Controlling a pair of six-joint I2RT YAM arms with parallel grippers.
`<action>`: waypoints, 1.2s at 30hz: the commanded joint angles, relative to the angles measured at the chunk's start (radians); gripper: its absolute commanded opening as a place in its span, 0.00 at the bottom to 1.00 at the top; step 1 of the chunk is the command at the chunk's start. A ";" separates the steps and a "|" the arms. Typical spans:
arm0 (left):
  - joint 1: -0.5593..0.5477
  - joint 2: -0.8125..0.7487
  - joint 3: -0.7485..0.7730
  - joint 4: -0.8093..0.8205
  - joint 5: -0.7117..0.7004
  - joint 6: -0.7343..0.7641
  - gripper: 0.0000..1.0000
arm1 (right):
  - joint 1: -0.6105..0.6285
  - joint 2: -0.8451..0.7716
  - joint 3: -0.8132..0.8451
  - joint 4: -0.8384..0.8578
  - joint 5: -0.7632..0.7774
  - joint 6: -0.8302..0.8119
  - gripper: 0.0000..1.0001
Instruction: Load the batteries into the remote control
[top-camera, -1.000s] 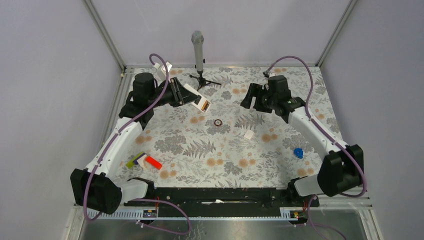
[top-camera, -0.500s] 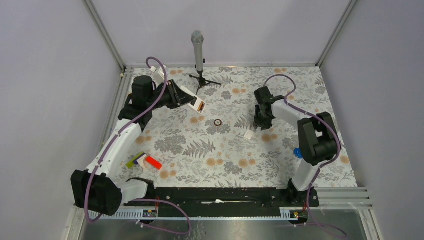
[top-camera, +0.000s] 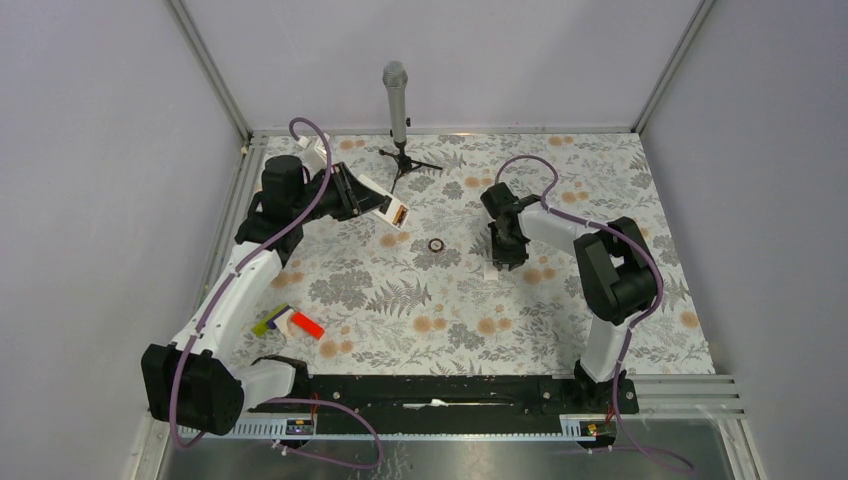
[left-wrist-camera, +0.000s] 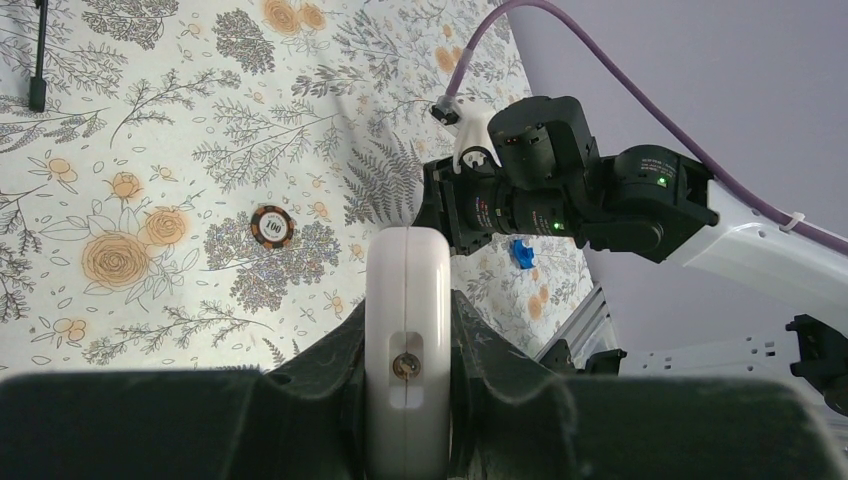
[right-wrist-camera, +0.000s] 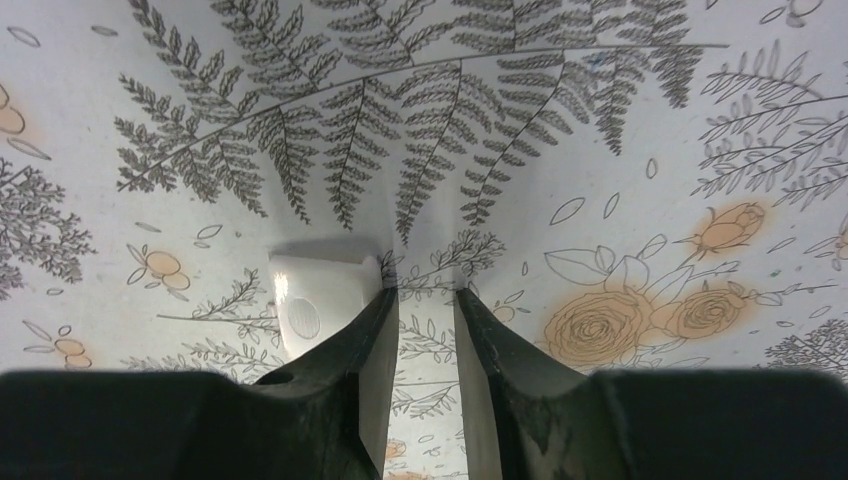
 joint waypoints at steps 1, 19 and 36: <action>0.007 -0.034 -0.004 0.083 0.000 0.007 0.00 | 0.005 -0.030 -0.010 -0.057 -0.052 -0.017 0.34; 0.037 -0.058 0.011 0.070 -0.058 0.015 0.00 | 0.048 -0.168 -0.058 -0.071 0.046 -0.260 0.62; 0.062 -0.060 -0.006 0.088 -0.038 -0.007 0.00 | 0.121 -0.021 0.024 -0.043 0.004 -0.200 0.45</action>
